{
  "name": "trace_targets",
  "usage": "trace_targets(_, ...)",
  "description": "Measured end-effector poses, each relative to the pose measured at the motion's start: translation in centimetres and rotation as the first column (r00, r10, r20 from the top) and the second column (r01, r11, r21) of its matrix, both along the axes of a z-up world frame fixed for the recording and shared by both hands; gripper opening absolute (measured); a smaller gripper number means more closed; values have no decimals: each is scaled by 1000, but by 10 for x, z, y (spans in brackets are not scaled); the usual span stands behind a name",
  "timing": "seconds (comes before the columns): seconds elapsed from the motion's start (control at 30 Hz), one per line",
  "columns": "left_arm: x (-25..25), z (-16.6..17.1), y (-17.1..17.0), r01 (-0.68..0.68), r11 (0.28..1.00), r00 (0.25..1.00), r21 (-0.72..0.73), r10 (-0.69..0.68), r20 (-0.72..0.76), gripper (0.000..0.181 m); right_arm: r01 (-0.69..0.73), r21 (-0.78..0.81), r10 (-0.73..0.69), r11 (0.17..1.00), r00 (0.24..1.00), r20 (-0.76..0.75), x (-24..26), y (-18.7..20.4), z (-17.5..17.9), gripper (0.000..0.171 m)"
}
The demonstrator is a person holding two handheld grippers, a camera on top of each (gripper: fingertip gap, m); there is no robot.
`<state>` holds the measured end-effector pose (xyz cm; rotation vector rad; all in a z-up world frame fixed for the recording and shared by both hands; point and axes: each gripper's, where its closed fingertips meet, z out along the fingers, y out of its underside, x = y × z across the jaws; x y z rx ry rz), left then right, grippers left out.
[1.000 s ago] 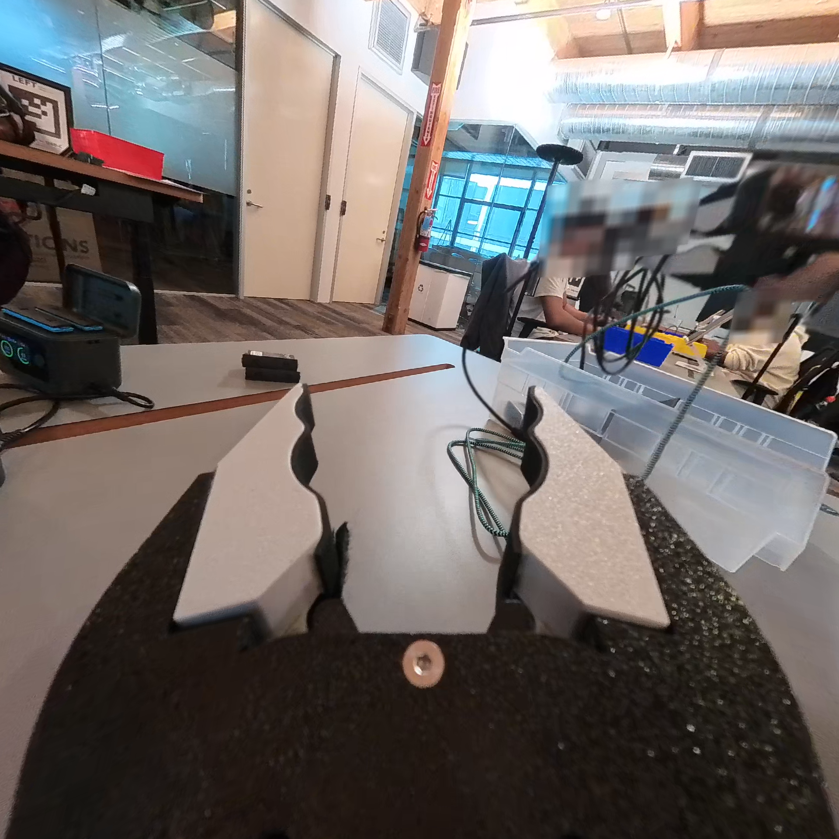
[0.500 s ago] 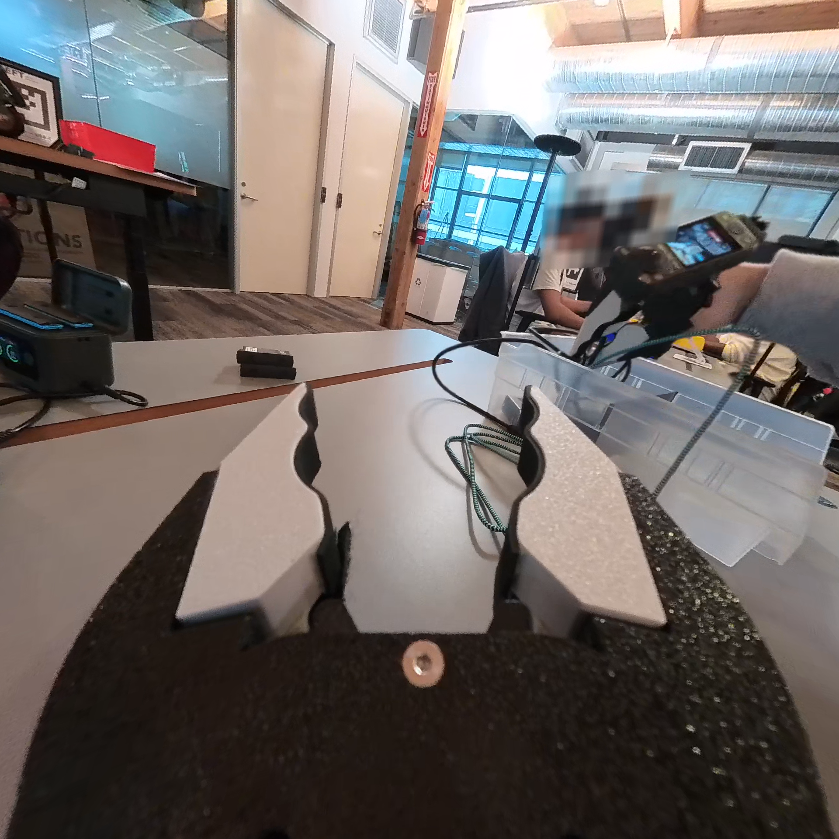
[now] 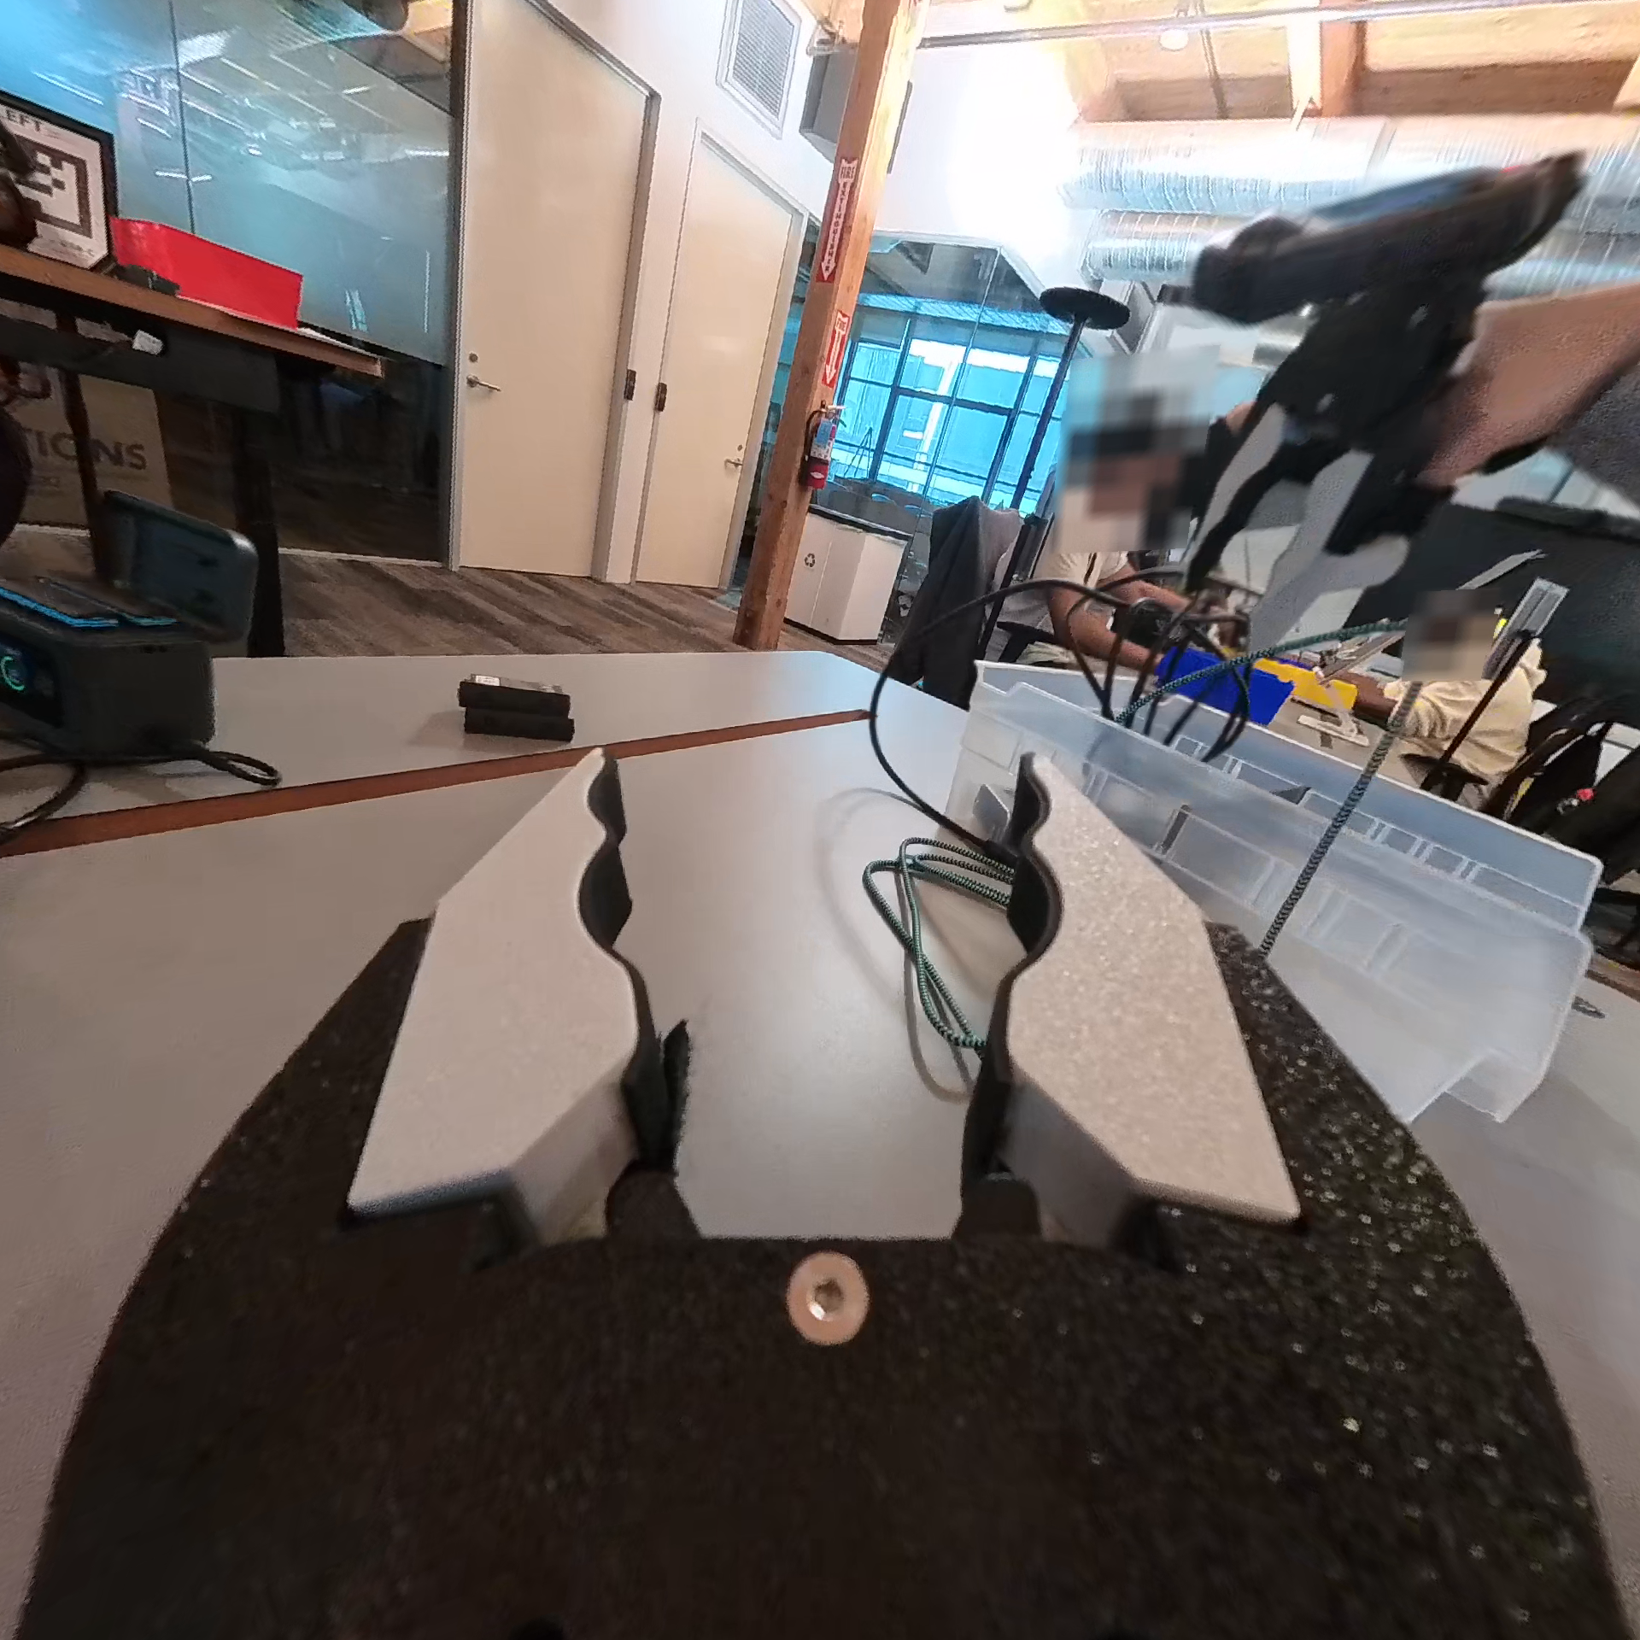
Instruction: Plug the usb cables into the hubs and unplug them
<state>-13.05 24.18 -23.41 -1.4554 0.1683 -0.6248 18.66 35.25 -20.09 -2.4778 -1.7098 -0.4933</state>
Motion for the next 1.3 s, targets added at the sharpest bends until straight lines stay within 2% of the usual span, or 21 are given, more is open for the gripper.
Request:
trace_targets(0.13, -3, 0, 1, 0, 1000, 1000, -6, 0, 27, 85, -77, 50, 80, 996, 995, -63, -38, -25, 40, 75)
trace_targets(0.23, -3, 0, 1, 2, 1000, 1000, -5, -2, 28, 85, -300, -36, 279, 953, 920, -273, -114, -70, 31, 89)
trace_targets(0.3, -3, 1, 0, 0, 1000, 1000, -1, 0, 25, 84, -411, -128, 351, 902, 875, -334, -153, -102, 4, 109)
trace_targets(0.33, -2, 1, 0, 1, 1000, 1000, 0, -1, 27, 85, -438, -164, 374, 884, 872, -316, -164, -110, -14, 121)
trace_targets(0.37, -2, 1, -1, 3, 1000, 1000, 0, -3, 29, 85, -457, -203, 395, 866, 874, -284, -171, -116, -35, 125)
trace_targets(0.47, -3, 2, -1, 4, 1000, 999, 1, -4, 37, 85, -460, -320, 404, 828, 886, -230, -184, -130, -93, 123)
trace_targets(0.57, -4, 2, -1, 4, 1000, 999, -1, -4, 52, 85, -433, -326, 392, 840, 901, -186, -192, -132, -133, 122)
trace_targets(0.67, -6, 2, 0, 6, 1000, 998, -6, -5, 66, 84, -416, -321, 384, 851, 909, -160, -194, -134, -151, 107)
trace_targets(0.8, -5, 1, 1, -2, 1000, 999, -14, 3, 55, 81, -381, -311, 332, 871, 922, -200, -200, -136, -158, 78)
trace_targets(0.93, -6, 1, 1, -2, 1000, 998, -11, 3, 61, 82, -390, -276, 342, 878, 917, -207, -199, -131, -158, 68)
trace_targets(1.13, -11, 4, 0, -21, 1000, 996, 0, 21, 89, 83, -416, -248, 359, 875, 901, -245, -200, -140, -157, 27)
trace_targets(1.17, -13, 4, 0, -27, 1000, 995, 2, 27, 93, 83, -426, -243, 367, 871, 895, -255, -200, -142, -157, 8)
trace_targets(1.2, -14, 4, 0, -32, 999, 995, 4, 31, 95, 83, -438, -221, 382, 871, 888, -256, -200, -142, -157, 0)
trace_targets(1.3, -16, 5, 0, -36, 999, 994, 6, 35, 105, 83, -488, -182, 441, 854, 864, -244, -197, -144, -143, 0)
